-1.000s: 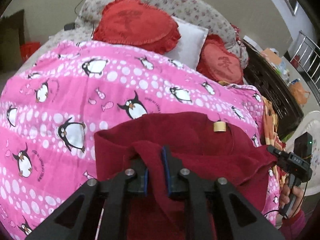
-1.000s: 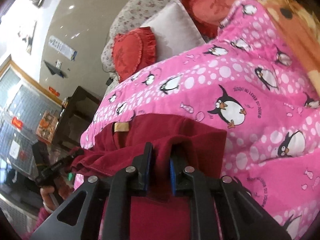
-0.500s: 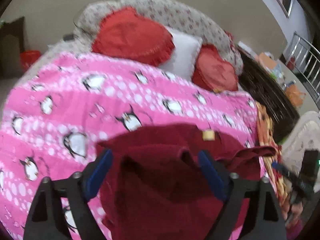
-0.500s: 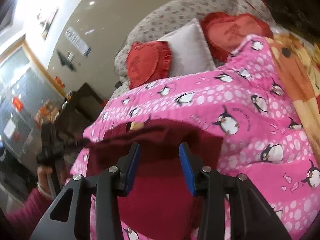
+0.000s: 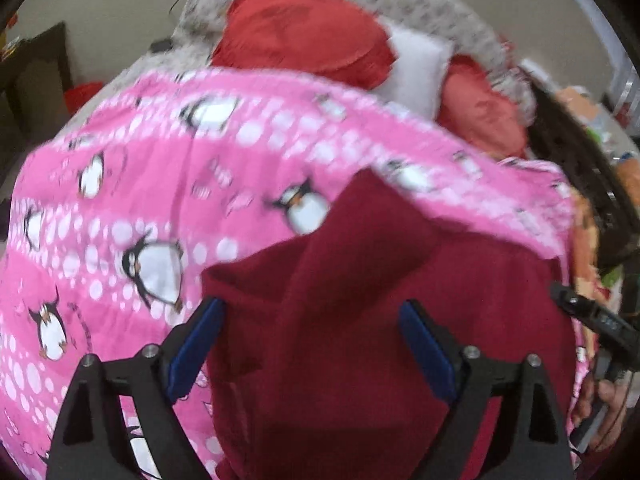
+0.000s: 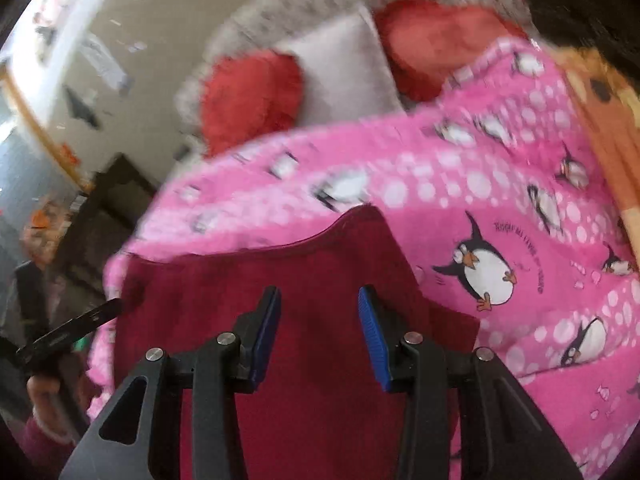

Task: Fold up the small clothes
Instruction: 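Carry the hem over with both grippers and lay it onto the collar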

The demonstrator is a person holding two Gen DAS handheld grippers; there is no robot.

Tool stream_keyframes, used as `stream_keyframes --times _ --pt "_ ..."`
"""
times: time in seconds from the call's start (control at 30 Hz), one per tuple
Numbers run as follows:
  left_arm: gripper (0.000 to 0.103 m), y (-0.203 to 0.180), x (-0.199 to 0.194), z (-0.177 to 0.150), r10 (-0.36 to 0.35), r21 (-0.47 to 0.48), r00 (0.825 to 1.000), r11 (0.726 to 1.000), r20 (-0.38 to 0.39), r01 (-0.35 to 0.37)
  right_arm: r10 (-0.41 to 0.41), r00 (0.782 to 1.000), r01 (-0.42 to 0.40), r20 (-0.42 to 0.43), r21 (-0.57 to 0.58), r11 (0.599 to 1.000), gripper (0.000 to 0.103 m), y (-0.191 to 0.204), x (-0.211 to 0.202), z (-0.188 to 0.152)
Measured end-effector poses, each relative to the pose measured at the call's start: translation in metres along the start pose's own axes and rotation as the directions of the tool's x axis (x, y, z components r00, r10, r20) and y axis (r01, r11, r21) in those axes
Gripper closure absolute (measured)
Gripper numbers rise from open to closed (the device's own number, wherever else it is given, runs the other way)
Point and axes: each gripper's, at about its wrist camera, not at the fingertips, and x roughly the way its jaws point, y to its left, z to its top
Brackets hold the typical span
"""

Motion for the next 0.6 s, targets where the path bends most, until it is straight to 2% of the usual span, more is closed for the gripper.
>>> stream_keyframes --times 0.07,0.13,0.3,0.5,0.6 --pt "0.011 0.003 0.006 -0.004 0.033 0.010 0.999 0.999 -0.002 -0.033 -0.002 1.000 0.003 0.028 -0.025 1.000 0.085 0.001 0.002 0.000" --pt "0.011 0.005 0.003 -0.008 0.042 0.018 0.999 0.999 0.005 -0.042 -0.027 1.000 0.027 0.011 -0.056 0.998 0.085 0.006 -0.002 0.000" --pt "0.011 0.008 -0.023 -0.024 0.032 0.039 0.999 0.999 0.031 -0.033 -0.014 1.000 0.016 0.023 -0.096 0.995 0.085 0.014 -0.038 -0.018" --pt "0.011 0.015 -0.054 -0.061 -0.007 0.070 1.000 0.998 0.025 0.006 0.007 0.998 -0.017 -0.065 -0.156 0.988 0.085 0.018 -0.073 -0.073" --pt "0.011 0.016 -0.060 -0.079 0.007 0.083 1.000 0.996 0.006 -0.008 0.005 0.994 -0.023 -0.111 -0.166 0.986 0.085 0.015 -0.075 -0.101"
